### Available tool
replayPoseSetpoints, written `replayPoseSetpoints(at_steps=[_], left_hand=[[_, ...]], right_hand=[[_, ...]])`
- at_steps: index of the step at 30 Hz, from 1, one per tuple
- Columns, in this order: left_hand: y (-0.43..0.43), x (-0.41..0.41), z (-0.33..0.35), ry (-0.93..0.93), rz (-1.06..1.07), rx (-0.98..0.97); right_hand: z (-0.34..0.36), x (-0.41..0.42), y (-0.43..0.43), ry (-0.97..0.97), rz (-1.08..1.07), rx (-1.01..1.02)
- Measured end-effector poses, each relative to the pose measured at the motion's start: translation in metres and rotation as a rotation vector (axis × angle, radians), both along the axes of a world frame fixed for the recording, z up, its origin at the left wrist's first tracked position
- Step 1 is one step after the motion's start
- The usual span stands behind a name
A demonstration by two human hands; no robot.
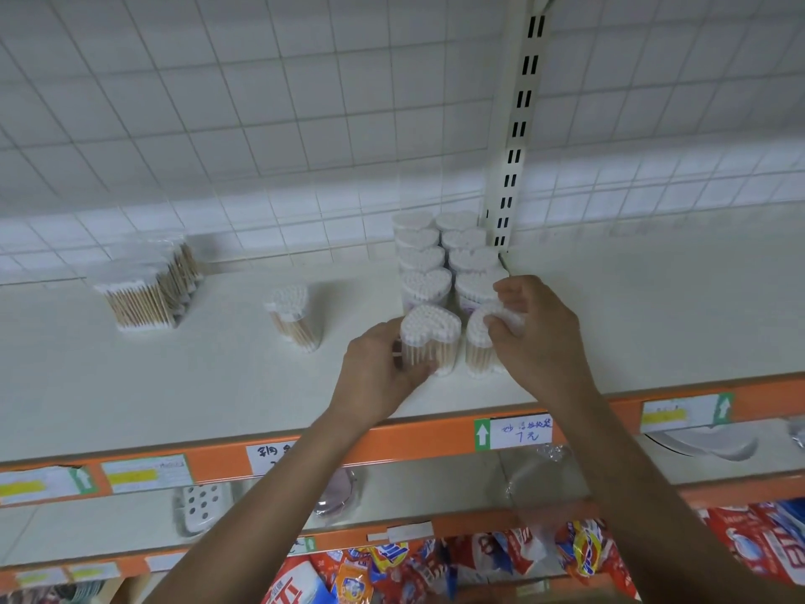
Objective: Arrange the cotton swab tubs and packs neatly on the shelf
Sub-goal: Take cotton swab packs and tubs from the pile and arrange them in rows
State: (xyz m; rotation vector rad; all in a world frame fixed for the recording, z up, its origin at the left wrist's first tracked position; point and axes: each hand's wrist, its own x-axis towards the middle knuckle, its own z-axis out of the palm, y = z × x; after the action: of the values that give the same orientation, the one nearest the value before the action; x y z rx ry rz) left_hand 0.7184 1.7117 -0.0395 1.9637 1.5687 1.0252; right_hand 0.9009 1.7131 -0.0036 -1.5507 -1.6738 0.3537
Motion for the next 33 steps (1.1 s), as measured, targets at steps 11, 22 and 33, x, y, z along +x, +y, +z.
replayPoseSetpoints(at_steps=[11,22,33], left_hand=[[0.0026,0.0012,-0.0006,0.027,0.009,-0.04],[0.0049,0.0014,-0.0005,0.052,-0.011,-0.053],[0.0041,0.0032,0.0002,0.053,-0.016,-0.059]], right_hand=[[-0.0041,0.0016,-0.001,0.034,-0.033,0.042],[-0.0058,0.002,-0.0002,0.025,-0.025,0.059],[-0.0087,0.0015,0.0007,0.005,-0.024,0.067]])
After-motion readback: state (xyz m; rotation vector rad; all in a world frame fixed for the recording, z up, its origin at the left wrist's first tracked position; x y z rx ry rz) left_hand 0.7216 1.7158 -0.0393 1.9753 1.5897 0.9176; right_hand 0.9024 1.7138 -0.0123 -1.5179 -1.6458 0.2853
